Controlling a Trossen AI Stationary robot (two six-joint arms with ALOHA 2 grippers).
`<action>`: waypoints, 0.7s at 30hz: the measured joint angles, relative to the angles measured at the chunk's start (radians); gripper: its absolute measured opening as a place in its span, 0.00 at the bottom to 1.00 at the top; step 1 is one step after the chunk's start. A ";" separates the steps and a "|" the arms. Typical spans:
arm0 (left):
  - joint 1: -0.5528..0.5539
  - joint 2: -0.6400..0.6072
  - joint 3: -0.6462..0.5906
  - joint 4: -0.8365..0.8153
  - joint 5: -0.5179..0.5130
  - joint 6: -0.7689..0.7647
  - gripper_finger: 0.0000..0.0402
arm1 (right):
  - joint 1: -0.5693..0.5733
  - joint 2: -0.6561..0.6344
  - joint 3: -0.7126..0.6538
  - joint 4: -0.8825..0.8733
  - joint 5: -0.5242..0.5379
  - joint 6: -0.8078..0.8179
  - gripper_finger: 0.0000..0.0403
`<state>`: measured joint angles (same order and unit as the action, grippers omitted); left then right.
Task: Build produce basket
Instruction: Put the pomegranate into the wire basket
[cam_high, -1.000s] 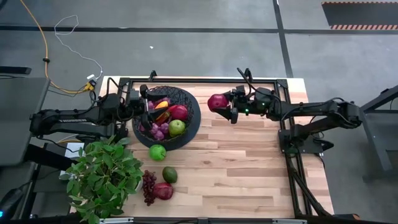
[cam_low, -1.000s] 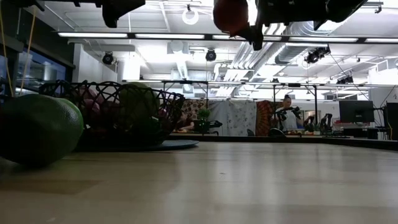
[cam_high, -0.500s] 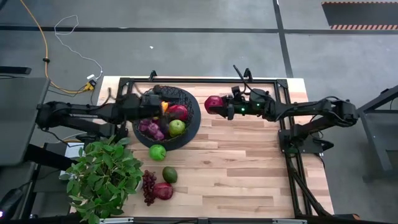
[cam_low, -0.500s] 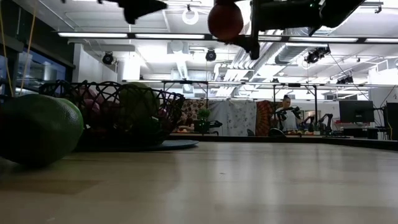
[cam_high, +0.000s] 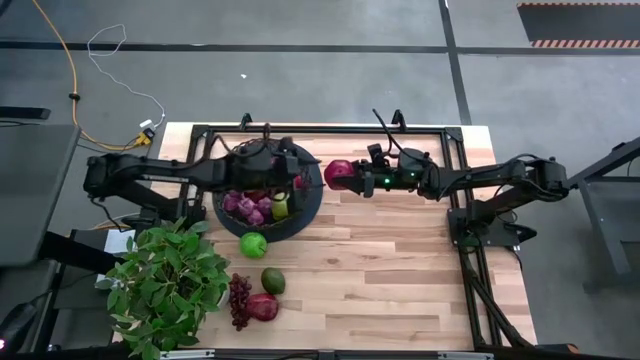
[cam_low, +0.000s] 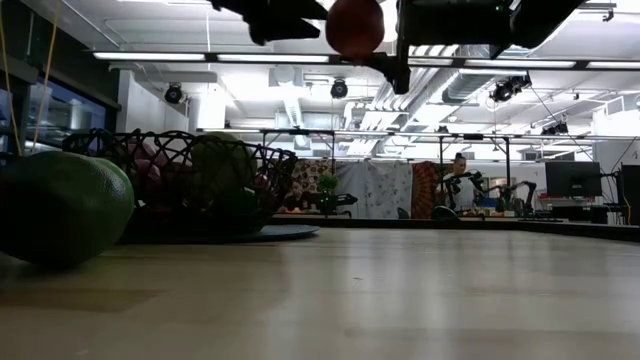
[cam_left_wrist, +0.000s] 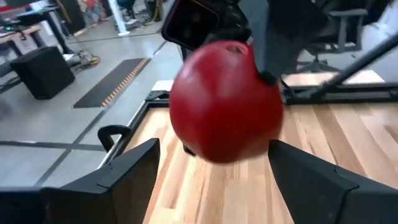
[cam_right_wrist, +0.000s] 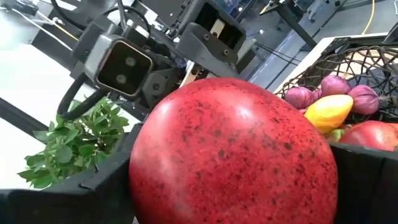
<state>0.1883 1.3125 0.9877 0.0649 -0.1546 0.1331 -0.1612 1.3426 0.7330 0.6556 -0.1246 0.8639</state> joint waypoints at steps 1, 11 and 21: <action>-0.002 0.009 0.007 0.004 -0.010 -0.015 0.73 | 0.000 0.000 0.000 0.000 0.000 0.000 0.88; -0.005 0.025 0.017 0.016 -0.035 0.022 0.72 | 0.000 0.000 0.000 0.001 0.002 -0.007 0.88; -0.005 0.025 0.017 0.022 0.022 0.035 0.80 | 0.000 0.000 0.000 0.001 0.003 -0.008 0.88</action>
<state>0.1829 1.3373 1.0042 0.0871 -0.1325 0.1684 -0.1616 1.3426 0.7330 0.6563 -0.1215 0.8558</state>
